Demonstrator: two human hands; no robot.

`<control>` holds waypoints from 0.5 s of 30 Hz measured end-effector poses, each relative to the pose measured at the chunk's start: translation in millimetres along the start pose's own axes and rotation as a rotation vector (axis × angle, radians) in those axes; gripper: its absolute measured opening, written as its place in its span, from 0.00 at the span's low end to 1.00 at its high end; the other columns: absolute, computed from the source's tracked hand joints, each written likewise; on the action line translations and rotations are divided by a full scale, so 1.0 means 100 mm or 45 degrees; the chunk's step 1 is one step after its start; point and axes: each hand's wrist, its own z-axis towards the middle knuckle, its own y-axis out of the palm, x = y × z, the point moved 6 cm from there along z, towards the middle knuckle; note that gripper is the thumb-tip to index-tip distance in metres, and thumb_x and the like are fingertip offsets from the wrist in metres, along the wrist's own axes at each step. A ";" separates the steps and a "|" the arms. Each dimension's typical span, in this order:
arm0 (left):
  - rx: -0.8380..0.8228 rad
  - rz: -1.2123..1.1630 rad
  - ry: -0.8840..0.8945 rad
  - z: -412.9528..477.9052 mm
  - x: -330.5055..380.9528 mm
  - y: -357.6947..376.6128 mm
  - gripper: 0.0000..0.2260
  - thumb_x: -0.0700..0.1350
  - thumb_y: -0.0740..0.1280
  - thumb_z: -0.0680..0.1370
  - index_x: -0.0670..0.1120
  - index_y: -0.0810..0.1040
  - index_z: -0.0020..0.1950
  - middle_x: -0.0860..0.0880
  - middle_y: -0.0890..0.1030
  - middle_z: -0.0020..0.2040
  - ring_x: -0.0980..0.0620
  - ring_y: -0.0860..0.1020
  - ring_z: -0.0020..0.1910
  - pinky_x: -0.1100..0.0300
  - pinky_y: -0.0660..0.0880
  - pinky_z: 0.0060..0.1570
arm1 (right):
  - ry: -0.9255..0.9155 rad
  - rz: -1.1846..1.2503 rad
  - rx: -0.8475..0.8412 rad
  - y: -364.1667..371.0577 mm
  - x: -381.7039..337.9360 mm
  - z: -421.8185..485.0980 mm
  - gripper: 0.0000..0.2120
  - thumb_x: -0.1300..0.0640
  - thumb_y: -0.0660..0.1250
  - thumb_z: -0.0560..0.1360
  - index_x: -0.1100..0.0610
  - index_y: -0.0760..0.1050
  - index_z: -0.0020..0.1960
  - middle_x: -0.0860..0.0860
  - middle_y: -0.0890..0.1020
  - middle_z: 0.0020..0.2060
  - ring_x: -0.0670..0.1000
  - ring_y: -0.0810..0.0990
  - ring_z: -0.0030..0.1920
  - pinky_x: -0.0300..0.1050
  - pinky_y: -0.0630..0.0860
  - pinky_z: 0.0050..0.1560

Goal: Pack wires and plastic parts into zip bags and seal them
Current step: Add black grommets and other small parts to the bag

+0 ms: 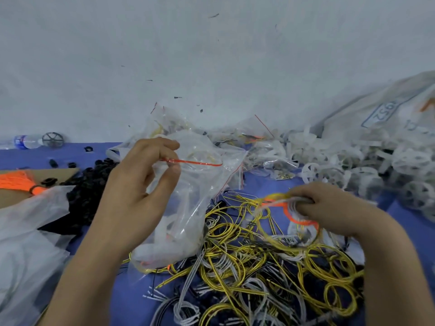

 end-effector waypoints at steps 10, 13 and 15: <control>-0.092 0.040 0.108 0.00 0.16 0.11 0.06 0.52 0.58 0.76 0.54 0.74 0.45 0.60 0.76 0.58 0.60 0.75 0.54 0.72 0.66 0.41 | 0.085 1.128 0.424 -0.27 0.29 -0.15 0.08 0.63 0.62 0.77 0.64 0.79 0.44 0.54 0.84 0.35 0.47 0.78 0.32 0.34 0.74 0.29; -0.111 0.019 0.124 -0.02 0.19 0.15 0.06 0.52 0.58 0.76 0.55 0.74 0.45 0.59 0.76 0.58 0.59 0.74 0.60 0.72 0.67 0.45 | 0.057 1.305 0.449 -0.26 0.28 -0.13 0.08 0.64 0.61 0.77 0.63 0.78 0.45 0.52 0.84 0.34 0.46 0.81 0.33 0.34 0.76 0.31; -0.138 0.011 0.148 -0.02 0.21 0.18 0.05 0.52 0.59 0.76 0.56 0.74 0.45 0.58 0.76 0.58 0.59 0.74 0.61 0.74 0.66 0.46 | 0.017 1.438 0.434 -0.26 0.24 -0.12 0.08 0.63 0.61 0.77 0.64 0.78 0.46 0.54 0.84 0.36 0.47 0.82 0.36 0.36 0.78 0.33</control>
